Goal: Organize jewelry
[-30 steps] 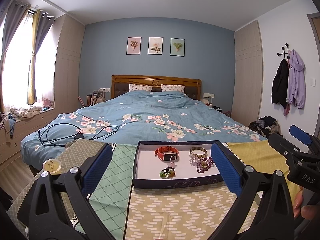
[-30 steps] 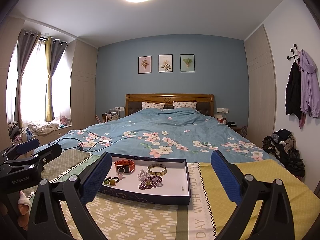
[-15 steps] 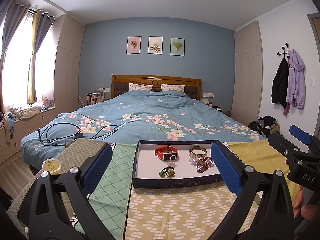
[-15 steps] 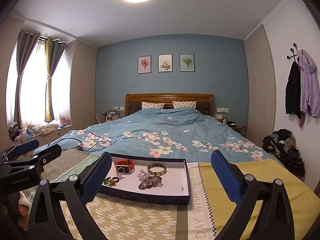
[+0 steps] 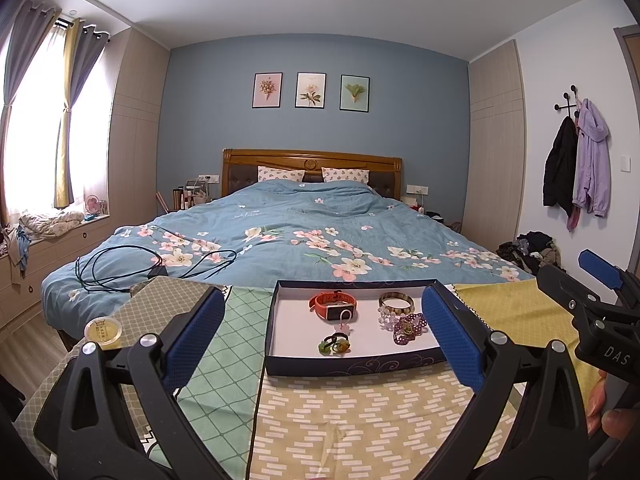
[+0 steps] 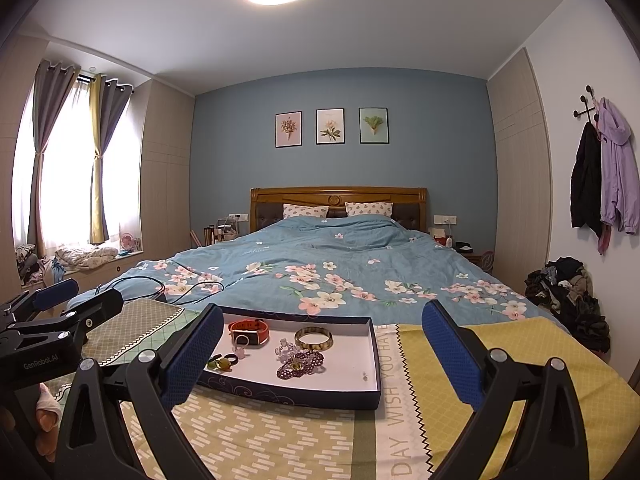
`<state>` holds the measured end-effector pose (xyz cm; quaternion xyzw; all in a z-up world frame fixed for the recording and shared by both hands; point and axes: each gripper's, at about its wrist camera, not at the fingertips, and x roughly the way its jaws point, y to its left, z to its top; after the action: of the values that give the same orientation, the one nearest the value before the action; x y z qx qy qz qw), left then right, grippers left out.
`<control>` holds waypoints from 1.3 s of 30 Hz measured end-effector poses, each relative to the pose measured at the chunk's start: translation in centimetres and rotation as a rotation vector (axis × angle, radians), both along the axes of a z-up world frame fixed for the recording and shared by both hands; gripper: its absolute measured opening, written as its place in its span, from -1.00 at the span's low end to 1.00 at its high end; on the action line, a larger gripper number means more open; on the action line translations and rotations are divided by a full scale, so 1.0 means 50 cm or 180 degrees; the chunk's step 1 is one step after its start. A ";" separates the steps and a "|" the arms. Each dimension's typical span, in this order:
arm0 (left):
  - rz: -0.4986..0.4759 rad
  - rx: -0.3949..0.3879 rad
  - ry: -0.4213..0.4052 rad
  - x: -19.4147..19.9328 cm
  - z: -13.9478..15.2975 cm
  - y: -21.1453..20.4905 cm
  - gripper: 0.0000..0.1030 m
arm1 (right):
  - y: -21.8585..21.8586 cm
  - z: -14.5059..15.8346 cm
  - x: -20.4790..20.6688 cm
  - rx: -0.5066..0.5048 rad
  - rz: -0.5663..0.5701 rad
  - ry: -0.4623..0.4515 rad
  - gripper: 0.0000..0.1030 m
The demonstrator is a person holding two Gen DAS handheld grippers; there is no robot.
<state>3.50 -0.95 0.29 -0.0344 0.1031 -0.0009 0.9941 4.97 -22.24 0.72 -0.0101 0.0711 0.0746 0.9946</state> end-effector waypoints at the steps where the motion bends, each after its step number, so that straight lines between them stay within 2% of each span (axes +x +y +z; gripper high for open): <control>1: -0.0004 0.0000 0.0002 0.000 0.000 0.000 0.89 | 0.000 0.000 -0.001 0.0001 0.0000 -0.0004 0.86; 39: -0.0006 0.0005 0.0006 0.000 -0.008 -0.005 0.89 | 0.005 -0.003 -0.002 -0.0006 0.0002 0.0001 0.86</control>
<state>3.51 -1.20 -0.10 -0.0336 0.1040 -0.0016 0.9940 4.86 -21.97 0.57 -0.0109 0.0713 0.0750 0.9946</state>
